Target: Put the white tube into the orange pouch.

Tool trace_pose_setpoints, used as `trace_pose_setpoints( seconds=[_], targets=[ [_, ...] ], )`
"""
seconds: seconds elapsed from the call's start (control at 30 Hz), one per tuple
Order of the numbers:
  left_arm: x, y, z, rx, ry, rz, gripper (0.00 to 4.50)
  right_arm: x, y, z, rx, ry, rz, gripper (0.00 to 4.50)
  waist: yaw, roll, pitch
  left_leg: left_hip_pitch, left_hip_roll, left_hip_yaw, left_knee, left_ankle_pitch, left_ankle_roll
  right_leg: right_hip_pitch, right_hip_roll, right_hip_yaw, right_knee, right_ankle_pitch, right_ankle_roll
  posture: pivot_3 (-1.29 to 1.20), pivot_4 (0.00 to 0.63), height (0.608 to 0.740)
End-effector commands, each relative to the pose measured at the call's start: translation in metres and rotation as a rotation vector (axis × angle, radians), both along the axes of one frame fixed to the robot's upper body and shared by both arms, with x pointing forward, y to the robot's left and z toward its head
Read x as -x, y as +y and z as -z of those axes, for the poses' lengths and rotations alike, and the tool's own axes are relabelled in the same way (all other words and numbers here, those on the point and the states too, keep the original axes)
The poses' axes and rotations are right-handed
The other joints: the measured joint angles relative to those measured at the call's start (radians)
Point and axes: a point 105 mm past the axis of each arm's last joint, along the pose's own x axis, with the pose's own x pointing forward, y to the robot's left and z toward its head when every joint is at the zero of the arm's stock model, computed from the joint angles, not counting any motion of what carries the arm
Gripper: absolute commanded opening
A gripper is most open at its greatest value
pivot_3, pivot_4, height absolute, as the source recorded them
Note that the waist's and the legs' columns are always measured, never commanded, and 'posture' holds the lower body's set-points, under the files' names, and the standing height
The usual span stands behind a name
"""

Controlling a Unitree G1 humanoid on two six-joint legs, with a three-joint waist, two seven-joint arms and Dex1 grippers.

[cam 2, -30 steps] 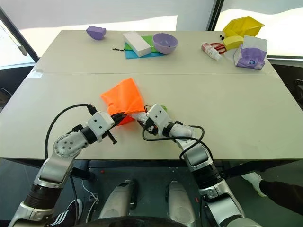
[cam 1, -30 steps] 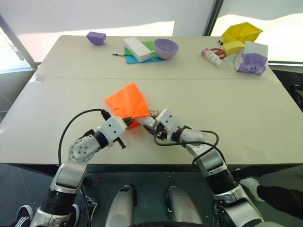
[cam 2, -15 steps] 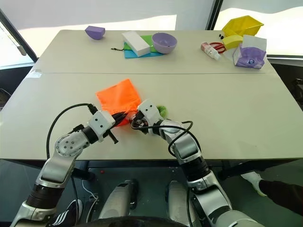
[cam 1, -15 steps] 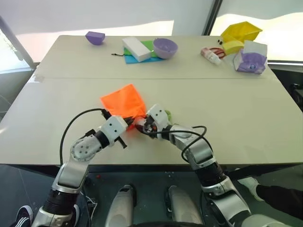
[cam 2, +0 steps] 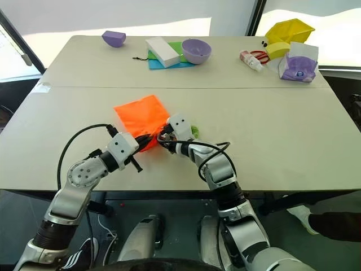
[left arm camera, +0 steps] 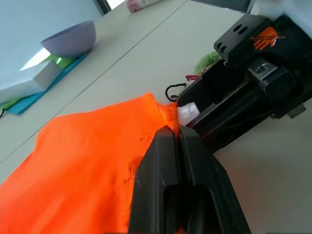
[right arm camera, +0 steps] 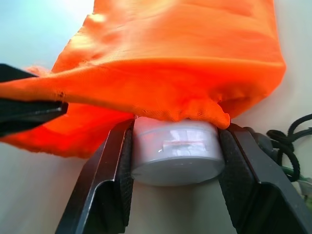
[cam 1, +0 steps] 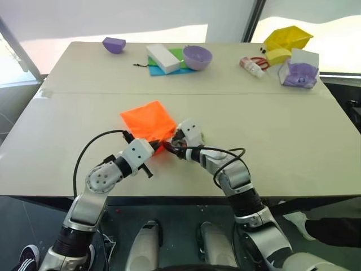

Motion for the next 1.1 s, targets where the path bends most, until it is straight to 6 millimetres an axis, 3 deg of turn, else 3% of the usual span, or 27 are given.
trace_pose_setpoints(
  seconds=[0.03, 0.23, 0.4, 0.6, 0.77, 0.8, 0.97, 1.1],
  targets=[
    [0.001, -0.008, -0.013, 0.025, -0.041, 0.027, 0.00, -0.008, 0.013, -0.009, -0.004, -0.050, 0.005, 1.82, -0.002, 0.000, 0.000, 0.000, 0.000, 0.000, 0.000, 0.000, 0.000, 0.000, 0.000, 0.000, 0.000, 0.000, 0.000, 0.00, 0.150, 0.740],
    [0.000, -0.010, -0.014, 0.030, -0.043, 0.030, 0.00, -0.012, 0.026, -0.013, -0.001, -0.084, -0.023, 1.82, -0.001, 0.000, 0.000, 0.000, 0.000, 0.000, 0.000, 0.000, 0.000, 0.000, 0.001, 0.000, 0.001, 0.000, 0.000, 0.00, 0.150, 0.740],
    [0.001, -0.011, -0.011, 0.027, -0.037, 0.028, 0.00, -0.003, 0.045, -0.021, -0.013, -0.149, -0.122, 1.82, -0.004, 0.000, 0.000, 0.000, 0.000, 0.000, 0.000, 0.000, 0.000, -0.001, 0.002, 0.000, 0.001, 0.000, 0.000, 0.00, 0.150, 0.740],
    [0.001, -0.011, -0.011, 0.024, -0.038, 0.024, 0.00, -0.005, 0.043, -0.025, -0.098, -0.108, -0.116, 1.82, -0.001, 0.000, 0.000, 0.000, 0.000, 0.000, -0.001, 0.000, 0.000, -0.001, 0.002, 0.000, 0.001, 0.000, 0.000, 0.00, 0.150, 0.740],
    [0.003, -0.010, -0.007, 0.010, -0.033, 0.023, 0.00, -0.004, 0.038, -0.020, -0.024, -0.157, -0.107, 4.18, -0.001, 0.000, 0.000, 0.000, 0.000, -0.001, -0.001, 0.000, 0.000, -0.001, 0.002, 0.000, 0.001, 0.000, 0.000, 0.00, 0.150, 0.740],
    [0.003, -0.010, -0.007, 0.007, -0.034, 0.024, 0.00, -0.002, 0.036, -0.021, -0.004, -0.179, -0.125, 4.47, -0.001, 0.000, 0.000, 0.000, 0.000, 0.000, -0.001, 0.000, 0.000, -0.001, 0.002, 0.000, 0.001, 0.000, 0.000, 0.00, 0.150, 0.740],
    [0.006, -0.001, -0.007, -0.001, -0.033, 0.016, 0.00, 0.014, 0.017, -0.023, 0.090, -0.254, -0.247, 4.47, 0.004, 0.000, 0.000, 0.000, 0.000, 0.000, -0.001, 0.000, 0.000, -0.001, 0.001, 0.000, 0.000, 0.000, 0.000, 0.00, 0.150, 0.740],
    [0.010, 0.009, -0.004, -0.023, -0.025, 0.011, 0.00, 0.019, -0.011, -0.025, 0.141, -0.254, -0.267, 4.47, 0.003, 0.000, 0.000, 0.000, 0.000, 0.000, -0.002, 0.000, 0.000, -0.001, 0.000, 0.000, 0.000, 0.000, 0.000, 0.00, 0.150, 0.740]
  ],
)
